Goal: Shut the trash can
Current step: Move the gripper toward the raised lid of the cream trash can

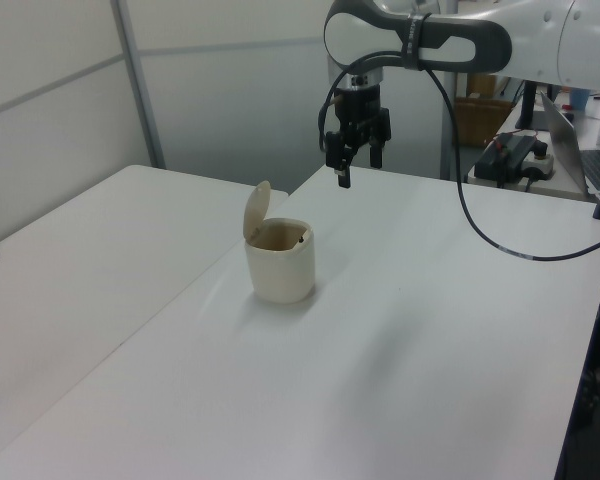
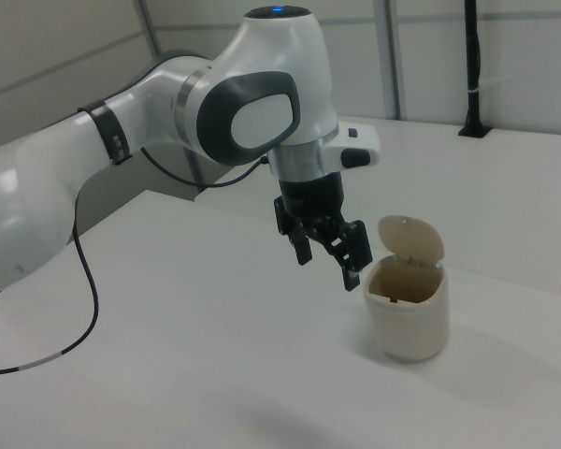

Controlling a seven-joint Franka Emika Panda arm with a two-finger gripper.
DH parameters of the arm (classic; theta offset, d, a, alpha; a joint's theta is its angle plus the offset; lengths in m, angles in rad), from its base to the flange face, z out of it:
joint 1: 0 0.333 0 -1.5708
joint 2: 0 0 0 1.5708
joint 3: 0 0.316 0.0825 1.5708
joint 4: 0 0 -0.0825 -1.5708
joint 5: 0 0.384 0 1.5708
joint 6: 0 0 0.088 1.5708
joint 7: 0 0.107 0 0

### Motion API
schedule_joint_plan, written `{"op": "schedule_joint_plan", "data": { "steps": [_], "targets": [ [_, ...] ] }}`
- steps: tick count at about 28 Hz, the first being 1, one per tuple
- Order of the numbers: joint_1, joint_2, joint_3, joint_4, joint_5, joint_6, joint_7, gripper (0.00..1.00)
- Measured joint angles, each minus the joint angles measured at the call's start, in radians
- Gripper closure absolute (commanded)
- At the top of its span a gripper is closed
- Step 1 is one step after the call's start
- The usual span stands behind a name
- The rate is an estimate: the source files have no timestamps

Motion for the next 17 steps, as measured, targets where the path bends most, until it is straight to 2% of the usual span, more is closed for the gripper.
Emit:
{"op": "schedule_joint_plan", "data": {
  "steps": [14,17],
  "targets": [
    [0.000,0.012,0.002,-0.008,0.000,0.089,-0.005,0.00],
    [0.000,0.023,0.013,-0.009,0.005,0.139,-0.005,0.10]
  ]
}}
